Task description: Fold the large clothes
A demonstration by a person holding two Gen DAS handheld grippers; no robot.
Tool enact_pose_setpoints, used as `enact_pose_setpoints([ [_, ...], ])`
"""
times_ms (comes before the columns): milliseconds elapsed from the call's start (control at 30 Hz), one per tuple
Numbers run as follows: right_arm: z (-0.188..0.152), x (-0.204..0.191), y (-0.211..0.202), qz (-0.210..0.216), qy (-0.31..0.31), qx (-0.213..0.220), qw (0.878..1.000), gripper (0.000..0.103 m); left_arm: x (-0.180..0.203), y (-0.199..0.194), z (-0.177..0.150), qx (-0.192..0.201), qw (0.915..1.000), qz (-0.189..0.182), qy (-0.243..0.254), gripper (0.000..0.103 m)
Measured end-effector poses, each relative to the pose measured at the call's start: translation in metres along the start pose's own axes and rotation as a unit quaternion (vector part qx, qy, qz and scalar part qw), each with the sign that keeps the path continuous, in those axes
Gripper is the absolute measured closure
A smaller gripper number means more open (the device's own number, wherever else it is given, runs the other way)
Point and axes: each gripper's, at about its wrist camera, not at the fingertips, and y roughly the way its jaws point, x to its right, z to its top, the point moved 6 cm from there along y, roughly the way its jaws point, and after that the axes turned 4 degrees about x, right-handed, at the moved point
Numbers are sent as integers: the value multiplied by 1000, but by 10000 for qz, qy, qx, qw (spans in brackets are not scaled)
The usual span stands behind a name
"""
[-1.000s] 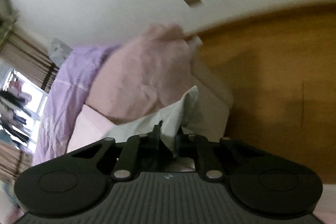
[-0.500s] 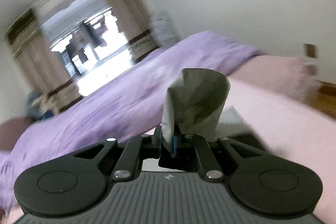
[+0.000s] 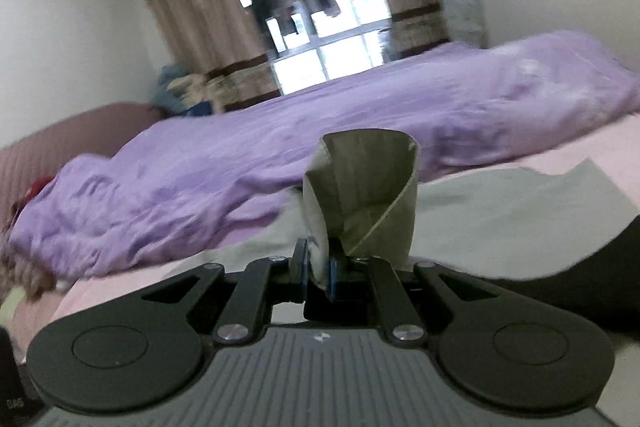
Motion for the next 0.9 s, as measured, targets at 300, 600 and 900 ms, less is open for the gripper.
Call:
enact_pose_setpoints([
  [300,-41,-86,31,552,-232,-381,9975,93,-38,24,-12,-114,9997,155,-122,0],
  [600,-92,-112,86,3,-897,-802,9927,90,-33,29,-17,-19,9998,191,-1,0],
  [900,-106,-112,84,732,-353,-1325,9878,62,-40,30,-19,-139,9993,146,-305,0],
])
